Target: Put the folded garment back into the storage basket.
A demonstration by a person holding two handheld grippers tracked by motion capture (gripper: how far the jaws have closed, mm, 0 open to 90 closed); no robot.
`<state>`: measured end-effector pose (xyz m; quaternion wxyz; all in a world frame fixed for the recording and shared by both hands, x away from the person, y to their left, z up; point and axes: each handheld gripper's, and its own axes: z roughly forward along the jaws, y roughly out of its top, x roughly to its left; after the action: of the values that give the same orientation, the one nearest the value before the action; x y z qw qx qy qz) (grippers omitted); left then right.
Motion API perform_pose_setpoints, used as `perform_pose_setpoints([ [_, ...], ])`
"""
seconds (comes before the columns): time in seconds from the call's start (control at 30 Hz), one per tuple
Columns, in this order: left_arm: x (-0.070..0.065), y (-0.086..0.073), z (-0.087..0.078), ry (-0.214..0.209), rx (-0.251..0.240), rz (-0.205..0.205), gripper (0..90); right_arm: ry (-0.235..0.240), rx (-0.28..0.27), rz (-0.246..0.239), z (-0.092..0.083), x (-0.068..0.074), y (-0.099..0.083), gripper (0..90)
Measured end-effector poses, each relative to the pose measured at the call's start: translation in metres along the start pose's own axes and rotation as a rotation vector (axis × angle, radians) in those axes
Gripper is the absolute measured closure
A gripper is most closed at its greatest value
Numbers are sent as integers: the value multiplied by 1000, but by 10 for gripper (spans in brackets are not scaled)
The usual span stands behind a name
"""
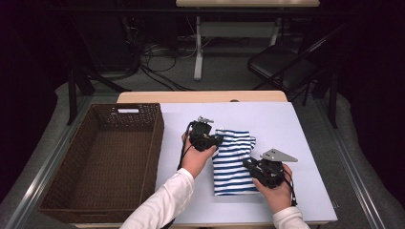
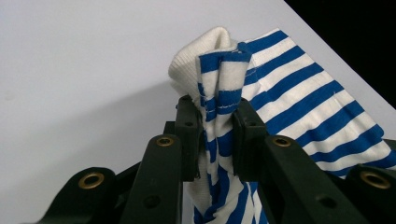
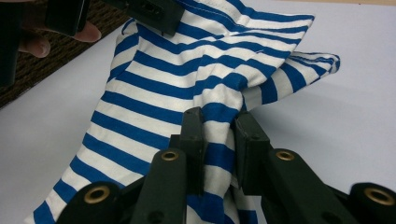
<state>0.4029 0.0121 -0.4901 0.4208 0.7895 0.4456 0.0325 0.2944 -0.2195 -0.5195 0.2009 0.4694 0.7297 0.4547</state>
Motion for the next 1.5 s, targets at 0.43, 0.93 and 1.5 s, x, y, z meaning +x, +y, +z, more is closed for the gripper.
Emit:
perform_pose_setpoints([
  [0.43,3,8,-31,23,-32,12,757,24,-25,-6,-1,16,19,762],
  [0.93,5,12,-61,47,-54,37,758,62,-42,-12,-2,32,33,762],
  [1.5,10,18,-85,61,-79,37,758,87,-60,-36,-3,47,53,762],
])
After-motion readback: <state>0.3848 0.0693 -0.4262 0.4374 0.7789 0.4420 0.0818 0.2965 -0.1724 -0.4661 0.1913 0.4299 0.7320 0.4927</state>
